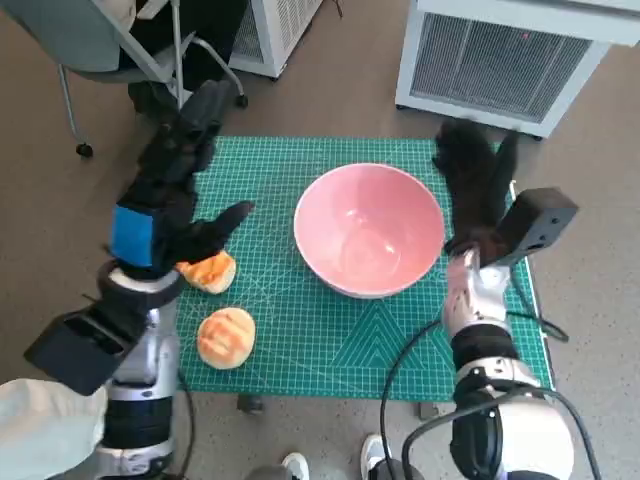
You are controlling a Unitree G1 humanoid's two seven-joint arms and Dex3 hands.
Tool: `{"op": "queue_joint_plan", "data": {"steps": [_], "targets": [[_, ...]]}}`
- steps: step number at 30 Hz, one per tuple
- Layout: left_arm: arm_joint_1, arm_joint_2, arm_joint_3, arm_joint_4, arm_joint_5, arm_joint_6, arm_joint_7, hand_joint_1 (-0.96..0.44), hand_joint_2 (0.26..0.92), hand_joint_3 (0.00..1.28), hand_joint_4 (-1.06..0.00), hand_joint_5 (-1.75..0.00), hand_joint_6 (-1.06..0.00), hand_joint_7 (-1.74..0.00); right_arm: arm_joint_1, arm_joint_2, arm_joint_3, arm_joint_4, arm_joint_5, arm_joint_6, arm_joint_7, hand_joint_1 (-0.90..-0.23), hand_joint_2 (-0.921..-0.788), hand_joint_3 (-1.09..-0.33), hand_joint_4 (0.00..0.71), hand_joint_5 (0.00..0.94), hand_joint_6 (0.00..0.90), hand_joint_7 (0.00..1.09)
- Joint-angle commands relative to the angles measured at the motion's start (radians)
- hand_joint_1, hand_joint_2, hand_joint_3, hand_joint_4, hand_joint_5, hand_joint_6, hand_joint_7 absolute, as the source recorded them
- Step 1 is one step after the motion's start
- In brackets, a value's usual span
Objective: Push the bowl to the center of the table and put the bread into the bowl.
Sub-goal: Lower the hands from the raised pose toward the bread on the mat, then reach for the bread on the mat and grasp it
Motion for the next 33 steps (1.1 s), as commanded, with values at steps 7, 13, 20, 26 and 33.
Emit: {"op": "queue_joint_plan", "data": {"steps": [7,13,20,26,33], "targets": [[-0.014,0.281,0.039,0.046,0.083,-0.007,-0.14,-0.42,0.921,0.24,-0.27,-0.01,-0.39,0.0,0.038,-0.029,0.092,-0.229,0.04,-0.225,0.282,-0.57,-0.921,-0.799,0.241,0.01,0.001,0.66],[-0.027,0.419,0.015,0.118,0.155,-0.028,-0.221,-0.42,0.921,0.19,-0.24,0.0,-0.39,-0.01,0.087,-0.054,0.138,-0.387,0.099,-0.254,0.421,-0.578,-0.921,-0.795,0.254,0.015,-0.001,0.69],[-0.032,0.538,-0.031,0.169,0.205,0.01,-0.325,-0.41,0.913,0.06,-0.22,0.0,-0.39,0.0,0.153,-0.058,0.174,-0.552,0.159,-0.22,0.476,-0.578,-0.921,-0.786,0.26,0.017,-0.001,0.71],[-0.05,0.598,-0.086,0.205,0.255,0.052,-0.394,-0.36,0.882,0.02,-0.21,0.0,-0.38,0.0,0.205,-0.05,0.199,-0.685,0.175,-0.165,0.451,-0.584,-0.921,-0.775,0.254,0.014,-0.001,0.71],[-0.091,0.617,-0.171,0.274,0.364,0.043,-0.411,-0.27,0.838,0.0,-0.21,0.0,-0.38,0.0,0.228,-0.049,0.213,-0.729,0.16,-0.152,0.429,-0.594,-0.921,-0.752,0.253,0.014,-0.001,0.71]]}}
